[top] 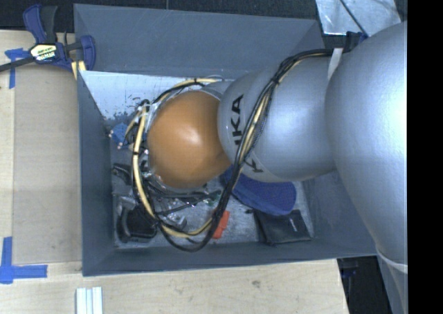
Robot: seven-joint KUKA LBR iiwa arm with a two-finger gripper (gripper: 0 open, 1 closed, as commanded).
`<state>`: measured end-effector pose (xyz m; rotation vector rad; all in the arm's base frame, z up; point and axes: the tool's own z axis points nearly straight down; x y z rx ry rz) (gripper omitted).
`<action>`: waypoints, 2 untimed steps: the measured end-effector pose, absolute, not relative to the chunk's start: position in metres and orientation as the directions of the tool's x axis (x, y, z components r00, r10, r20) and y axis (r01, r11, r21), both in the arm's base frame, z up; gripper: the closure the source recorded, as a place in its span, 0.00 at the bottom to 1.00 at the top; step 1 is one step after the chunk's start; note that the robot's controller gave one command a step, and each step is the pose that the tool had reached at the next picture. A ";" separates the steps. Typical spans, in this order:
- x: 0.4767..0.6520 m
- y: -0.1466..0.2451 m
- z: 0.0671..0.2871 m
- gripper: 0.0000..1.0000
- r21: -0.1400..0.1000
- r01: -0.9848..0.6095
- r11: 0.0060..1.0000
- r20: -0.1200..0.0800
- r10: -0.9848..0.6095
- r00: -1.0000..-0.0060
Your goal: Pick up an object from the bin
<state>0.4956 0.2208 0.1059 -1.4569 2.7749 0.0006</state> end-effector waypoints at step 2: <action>0.541 0.246 0.074 0.00 -0.005 -0.994 -0.107 -0.006 -0.994 0.107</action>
Offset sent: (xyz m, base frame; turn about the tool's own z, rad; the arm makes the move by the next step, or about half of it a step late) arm 0.0158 0.0062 0.0241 -0.4019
